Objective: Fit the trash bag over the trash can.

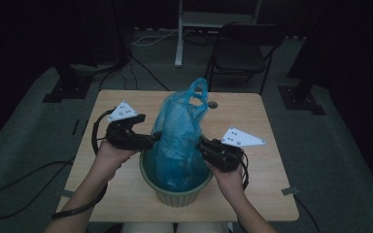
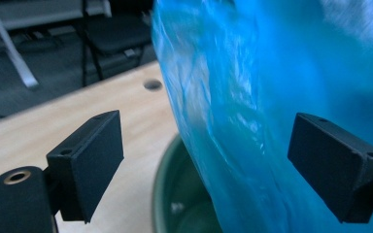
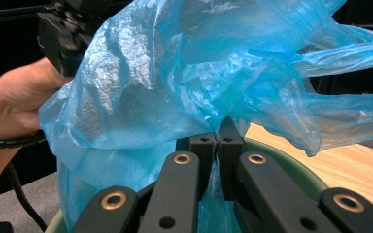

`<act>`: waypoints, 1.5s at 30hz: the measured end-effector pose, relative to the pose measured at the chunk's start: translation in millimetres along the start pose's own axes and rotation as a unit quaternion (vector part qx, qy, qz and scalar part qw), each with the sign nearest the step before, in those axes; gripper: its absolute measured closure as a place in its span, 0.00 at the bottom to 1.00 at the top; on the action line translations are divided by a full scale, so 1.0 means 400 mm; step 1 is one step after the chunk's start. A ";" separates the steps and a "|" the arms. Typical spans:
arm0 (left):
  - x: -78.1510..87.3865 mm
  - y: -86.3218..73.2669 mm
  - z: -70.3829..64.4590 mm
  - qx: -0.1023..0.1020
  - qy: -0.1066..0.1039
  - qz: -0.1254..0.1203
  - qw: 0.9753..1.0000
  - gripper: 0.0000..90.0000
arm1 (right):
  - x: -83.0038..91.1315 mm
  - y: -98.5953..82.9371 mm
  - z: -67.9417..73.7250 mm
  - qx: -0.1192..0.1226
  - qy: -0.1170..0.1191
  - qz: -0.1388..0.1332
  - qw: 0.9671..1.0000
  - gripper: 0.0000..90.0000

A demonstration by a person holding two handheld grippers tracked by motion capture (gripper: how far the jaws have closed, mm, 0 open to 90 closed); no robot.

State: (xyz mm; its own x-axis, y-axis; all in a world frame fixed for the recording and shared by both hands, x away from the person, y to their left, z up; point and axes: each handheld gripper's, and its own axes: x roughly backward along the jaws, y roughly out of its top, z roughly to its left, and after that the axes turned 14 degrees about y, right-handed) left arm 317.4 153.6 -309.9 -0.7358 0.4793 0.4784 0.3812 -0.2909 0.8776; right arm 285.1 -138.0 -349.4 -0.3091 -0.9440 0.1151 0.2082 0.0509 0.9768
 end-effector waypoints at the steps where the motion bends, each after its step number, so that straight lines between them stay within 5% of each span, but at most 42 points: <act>1: -0.004 -0.004 -0.001 0.000 -0.012 -0.003 1.000 0.26 | 0.002 0.000 0.000 0.000 -0.001 -0.001 1.000 0.99; 6: -0.019 -0.016 0.003 -0.008 -0.056 -0.006 0.998 0.82 | 0.006 0.000 -0.007 -0.002 -0.005 0.000 1.000 0.99; 9: -0.009 -0.018 0.008 -0.007 -0.061 -0.016 0.998 1.00 | 0.010 0.002 -0.010 -0.005 -0.005 -0.003 1.000 0.99; 13: 0.019 -0.025 0.017 -0.011 -0.044 -0.030 0.999 1.00 | 0.032 0.001 0.003 0.003 -0.006 -0.006 1.000 0.99; 17: 0.065 -0.055 0.036 -0.006 -0.055 -0.039 0.998 1.00 | 0.064 -0.011 0.024 0.003 -0.003 -0.010 1.000 0.99; 20: 0.113 -0.109 0.024 -0.032 -0.060 -0.031 0.997 1.00 | 0.119 -0.050 0.076 0.001 0.005 -0.021 1.000 0.99; 23: 0.130 -0.141 0.026 -0.034 -0.059 -0.022 0.997 1.00 | 0.144 -0.079 0.101 -0.004 0.001 -0.021 1.000 0.99; 29: 0.166 -0.237 0.043 -0.022 -0.063 -0.008 0.998 1.00 | 0.204 -0.192 0.129 -0.068 0.003 -0.001 0.998 0.99; 30: 0.164 -0.252 0.047 -0.018 -0.059 -0.003 0.998 1.00 | 0.220 -0.227 0.127 -0.093 0.000 0.001 0.996 0.99; 34: 0.146 -0.312 0.063 0.004 -0.087 0.015 0.996 1.00 | 0.239 -0.294 0.110 -0.135 -0.017 0.014 0.991 1.00; 37: 0.133 -0.328 0.060 0.013 -0.113 0.014 0.993 1.00 | 0.238 -0.336 0.097 -0.165 0.001 0.013 0.986 1.00; 42: 0.134 -0.327 0.054 0.007 -0.123 0.011 0.992 1.00 | 0.237 -0.328 0.093 -0.178 0.009 0.033 0.983 0.87; 45: 0.144 -0.318 0.059 0.002 -0.103 0.005 0.995 1.00 | 0.266 -0.299 0.092 -0.168 -0.006 0.047 0.985 0.67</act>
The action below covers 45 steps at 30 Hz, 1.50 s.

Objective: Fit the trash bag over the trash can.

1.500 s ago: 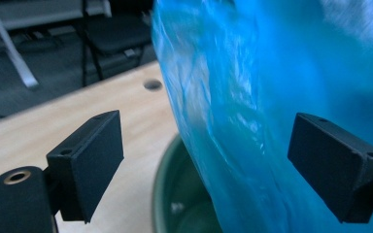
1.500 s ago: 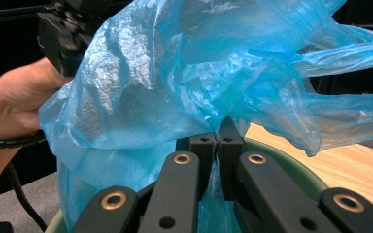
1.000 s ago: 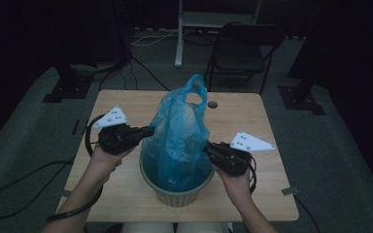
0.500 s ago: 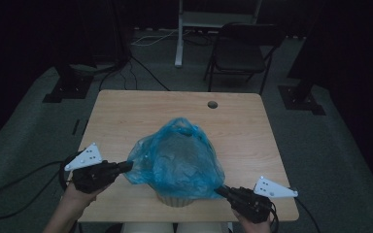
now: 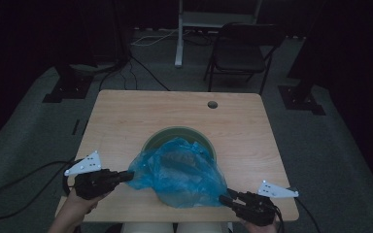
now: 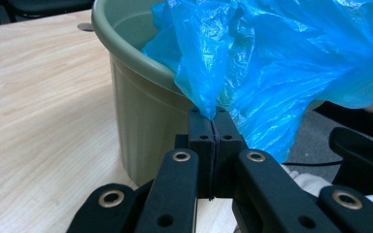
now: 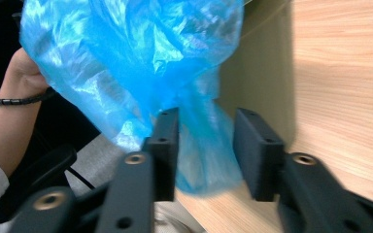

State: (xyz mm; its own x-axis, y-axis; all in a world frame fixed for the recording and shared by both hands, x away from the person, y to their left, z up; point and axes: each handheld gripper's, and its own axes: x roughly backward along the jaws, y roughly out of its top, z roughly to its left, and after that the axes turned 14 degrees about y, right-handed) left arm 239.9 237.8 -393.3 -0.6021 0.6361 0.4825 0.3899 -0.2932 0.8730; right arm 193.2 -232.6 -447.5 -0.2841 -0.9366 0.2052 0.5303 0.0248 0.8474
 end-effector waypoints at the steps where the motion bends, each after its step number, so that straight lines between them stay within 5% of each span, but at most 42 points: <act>1: 0.002 0.001 0.004 0.003 0.001 -0.001 1.000 1.00 | 0.013 0.004 0.000 0.001 -0.005 -0.002 1.000 0.64; 4: 0.003 0.002 0.009 0.002 -0.007 -0.003 1.000 1.00 | 0.061 0.009 -0.004 -0.007 -0.013 -0.030 0.999 0.52; 5: 0.005 0.002 0.012 0.006 -0.028 -0.009 1.000 1.00 | 0.078 0.013 -0.004 -0.009 -0.022 -0.037 0.999 0.50; 9: 0.001 0.009 0.006 -0.003 -0.012 -0.004 1.000 1.00 | 0.117 0.060 0.000 0.003 -0.020 -0.064 0.998 0.43; 11: 0.001 0.015 0.007 0.001 -0.020 -0.009 1.000 1.00 | 0.126 0.136 0.008 0.029 -0.028 -0.061 0.997 0.34; 16: 0.007 0.021 0.009 0.005 -0.025 -0.019 1.000 1.00 | 0.132 0.230 0.006 0.037 0.033 -0.087 0.995 0.33; 21: 0.002 0.029 0.001 -0.005 -0.031 -0.017 0.999 0.99 | 0.076 0.298 0.003 0.049 0.033 -0.059 0.997 0.32; 22: -0.001 0.032 -0.001 -0.008 -0.034 -0.015 0.999 0.99 | 0.024 0.332 -0.018 0.040 0.046 -0.033 0.998 0.32; 28: -0.001 0.038 0.003 -0.001 -0.042 -0.020 0.999 0.99 | -0.089 0.368 -0.074 0.007 0.072 0.031 0.997 0.33; 30: -0.002 0.040 0.003 -0.002 -0.044 -0.018 0.999 0.99 | -0.112 0.371 -0.080 0.009 0.083 0.055 0.995 0.38; 33: 0.001 0.041 -0.002 -0.008 -0.045 -0.015 0.999 0.99 | -0.121 0.370 -0.066 0.027 0.092 0.069 0.993 0.75; 34: 0.001 0.041 -0.002 -0.008 -0.045 -0.015 0.999 0.99 | -0.121 0.370 -0.066 0.027 0.092 0.069 0.993 0.75; 35: 0.006 0.039 -0.006 -0.013 -0.049 -0.015 0.999 0.99 | -0.107 0.367 -0.048 0.039 0.111 0.060 0.991 0.99; 40: 0.017 0.020 -0.018 -0.023 -0.053 -0.006 0.998 0.99 | -0.065 0.316 0.024 0.062 0.172 0.043 0.982 1.00; 45: 0.016 -0.006 -0.030 -0.030 -0.063 0.005 0.998 0.99 | -0.077 0.217 0.079 0.063 0.198 0.086 0.974 1.00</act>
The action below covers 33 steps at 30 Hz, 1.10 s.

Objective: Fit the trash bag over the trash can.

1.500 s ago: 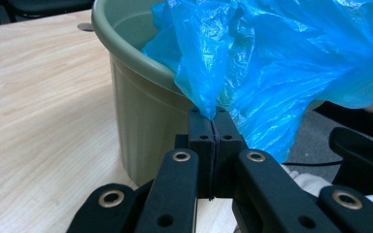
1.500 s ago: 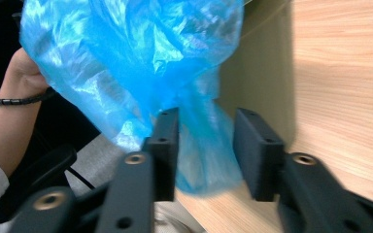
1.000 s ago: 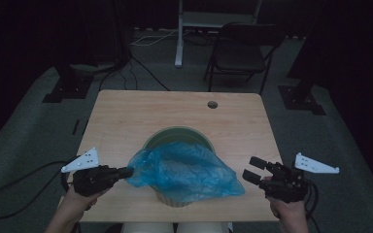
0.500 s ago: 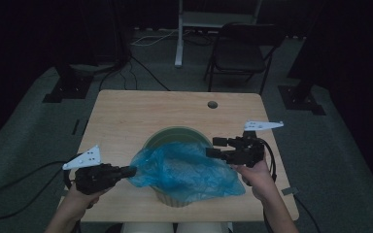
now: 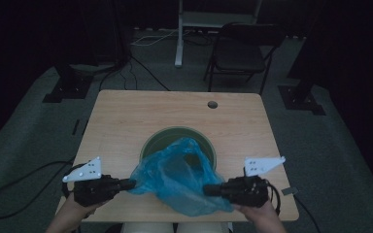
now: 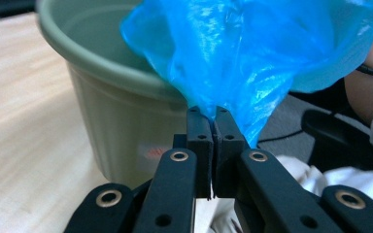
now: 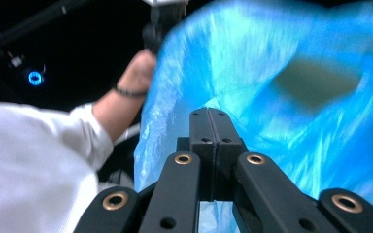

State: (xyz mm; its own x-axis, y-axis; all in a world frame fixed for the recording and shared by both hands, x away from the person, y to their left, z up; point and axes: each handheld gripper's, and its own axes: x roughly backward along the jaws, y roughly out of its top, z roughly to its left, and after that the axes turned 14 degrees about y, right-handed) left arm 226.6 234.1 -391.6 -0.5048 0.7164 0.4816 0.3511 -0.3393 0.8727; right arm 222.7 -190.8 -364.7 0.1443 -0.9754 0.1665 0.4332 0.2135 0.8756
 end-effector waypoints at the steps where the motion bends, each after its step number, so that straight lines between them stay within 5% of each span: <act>1: -0.007 -0.013 -0.004 -0.002 0.002 0.011 1.000 0.99 | -0.015 -0.022 -0.001 -0.010 0.004 0.012 1.000 1.00; 6: -0.022 -0.031 -0.002 -0.001 0.006 0.022 1.000 0.99 | -0.064 -0.109 -0.030 -0.052 0.012 0.053 0.997 1.00; 9: -0.033 -0.038 0.004 -0.002 0.025 0.034 0.999 0.99 | -0.080 -0.168 -0.066 -0.087 -0.022 0.075 0.993 1.00; 11: -0.045 -0.046 0.010 -0.001 0.037 0.042 0.998 0.99 | -0.083 -0.220 -0.107 -0.120 -0.052 0.090 0.987 1.00; 15: -0.066 -0.057 0.017 0.007 0.047 0.047 0.998 0.99 | -0.076 -0.270 -0.147 -0.156 -0.073 0.090 0.981 1.00; 21: -0.080 -0.060 0.022 0.013 0.063 0.051 0.997 0.99 | -0.064 -0.302 -0.170 -0.176 -0.091 0.086 0.976 1.00; 24: -0.075 -0.064 0.036 0.025 0.083 0.051 0.995 1.00 | -0.006 -0.314 -0.157 -0.186 -0.118 0.057 0.974 1.00; 28: -0.068 -0.066 0.044 0.042 0.063 0.033 0.997 0.99 | 0.030 -0.325 -0.150 -0.196 -0.122 0.032 0.972 0.97; 29: -0.064 -0.065 0.040 0.043 0.058 0.027 0.997 0.99 | 0.049 -0.323 -0.139 -0.197 -0.125 0.017 0.972 0.83; 33: -0.056 -0.066 0.038 0.039 0.051 0.026 0.998 0.93 | 0.110 -0.296 -0.100 -0.191 -0.134 -0.037 0.972 0.70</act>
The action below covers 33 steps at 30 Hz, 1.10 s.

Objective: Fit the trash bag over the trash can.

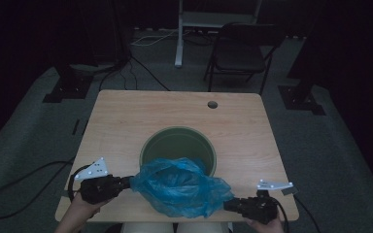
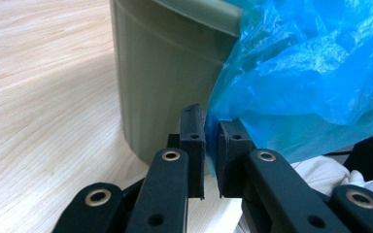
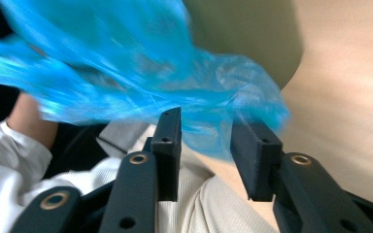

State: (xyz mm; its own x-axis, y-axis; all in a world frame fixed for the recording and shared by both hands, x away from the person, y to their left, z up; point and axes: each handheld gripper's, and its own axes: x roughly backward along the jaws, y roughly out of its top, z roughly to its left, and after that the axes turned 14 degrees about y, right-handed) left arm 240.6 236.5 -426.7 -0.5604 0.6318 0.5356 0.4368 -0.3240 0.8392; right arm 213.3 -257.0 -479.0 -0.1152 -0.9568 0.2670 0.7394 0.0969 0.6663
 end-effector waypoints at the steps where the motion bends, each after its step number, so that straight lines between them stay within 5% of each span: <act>1: 0.003 -0.001 0.003 0.003 -0.008 -0.002 1.000 0.89 | 0.019 0.007 0.010 0.008 -0.004 -0.009 1.000 0.68; 3: 0.006 -0.002 0.005 0.006 -0.009 -0.003 1.000 0.86 | 0.058 0.022 0.033 0.019 -0.018 -0.030 0.999 0.64; 5: 0.014 -0.002 0.006 0.004 -0.007 -0.007 1.000 0.74 | 0.078 0.030 0.044 0.024 -0.020 -0.045 0.998 0.61; 6: 0.024 -0.005 0.005 0.001 -0.015 -0.009 1.000 0.69 | 0.109 0.050 0.071 0.038 -0.020 -0.084 0.996 0.59; 9: 0.040 -0.008 -0.001 -0.010 -0.022 -0.003 1.000 0.57 | 0.107 0.097 0.117 0.071 0.009 -0.119 0.990 0.52; 12: 0.052 -0.009 -0.003 -0.008 -0.010 0.004 1.000 0.49 | 0.072 0.135 0.143 0.089 0.034 -0.112 0.989 0.46; 15: 0.071 -0.013 -0.001 -0.008 -0.014 0.003 1.000 0.45 | -0.019 0.203 0.167 0.110 0.072 -0.071 0.989 0.42; 19: 0.090 -0.020 0.008 0.000 -0.019 -0.005 1.000 0.45 | -0.099 0.262 0.166 0.126 0.065 -0.029 0.989 0.42; 20: 0.092 -0.021 0.010 0.002 -0.019 -0.005 1.000 0.45 | -0.113 0.274 0.163 0.128 0.065 -0.023 0.989 0.44; 24: 0.095 -0.026 0.020 0.005 -0.023 -0.007 1.000 0.45 | -0.155 0.313 0.153 0.146 0.066 0.010 0.987 0.93; 25: 0.095 -0.027 0.022 0.008 -0.023 -0.005 1.000 0.45 | -0.159 0.323 0.151 0.146 0.060 0.011 0.987 0.98; 33: 0.138 0.005 0.028 0.014 -0.008 -0.016 1.000 0.41 | -0.132 0.439 0.129 0.144 0.000 -0.037 0.989 0.99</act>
State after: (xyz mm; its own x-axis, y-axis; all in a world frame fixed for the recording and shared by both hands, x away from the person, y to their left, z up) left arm 218.5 278.5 -396.6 -0.5630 0.6534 0.5060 0.4381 -0.2832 0.8532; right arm 315.0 -175.1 -340.0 -0.1622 -0.9640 0.2107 0.5093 0.1011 0.8546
